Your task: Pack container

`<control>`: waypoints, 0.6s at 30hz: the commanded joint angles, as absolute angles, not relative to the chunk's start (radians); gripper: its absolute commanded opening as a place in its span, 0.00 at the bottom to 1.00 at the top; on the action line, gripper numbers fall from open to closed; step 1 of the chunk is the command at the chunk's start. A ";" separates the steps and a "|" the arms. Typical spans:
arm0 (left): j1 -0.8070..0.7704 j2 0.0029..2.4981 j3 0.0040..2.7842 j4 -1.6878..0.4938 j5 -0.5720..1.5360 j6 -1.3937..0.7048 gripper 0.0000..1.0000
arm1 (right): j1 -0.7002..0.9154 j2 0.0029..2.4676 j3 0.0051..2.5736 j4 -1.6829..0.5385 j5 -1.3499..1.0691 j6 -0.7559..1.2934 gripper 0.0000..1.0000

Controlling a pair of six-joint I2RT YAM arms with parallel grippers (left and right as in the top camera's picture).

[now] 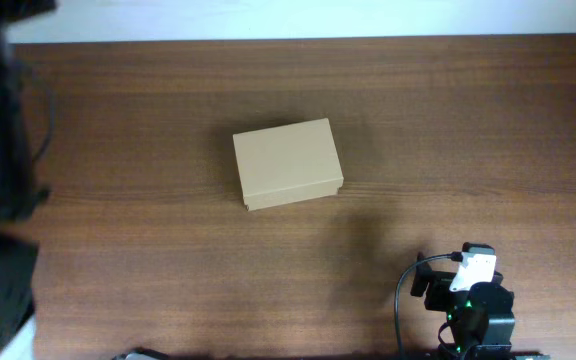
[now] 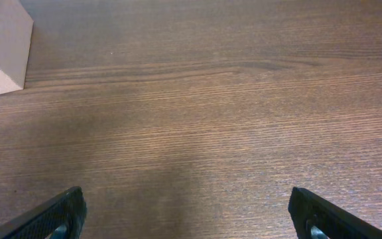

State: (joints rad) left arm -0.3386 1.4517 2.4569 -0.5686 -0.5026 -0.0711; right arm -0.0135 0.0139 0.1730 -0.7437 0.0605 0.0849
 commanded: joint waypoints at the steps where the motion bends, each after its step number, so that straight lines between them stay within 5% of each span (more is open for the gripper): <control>1: -0.308 1.282 2.165 -0.506 -0.521 -0.062 1.00 | -0.020 0.006 0.162 -0.744 0.056 0.085 0.99; 18: -0.184 0.539 0.893 -0.262 -0.517 -0.063 1.00 | -0.020 0.006 0.162 -0.744 0.056 0.085 0.99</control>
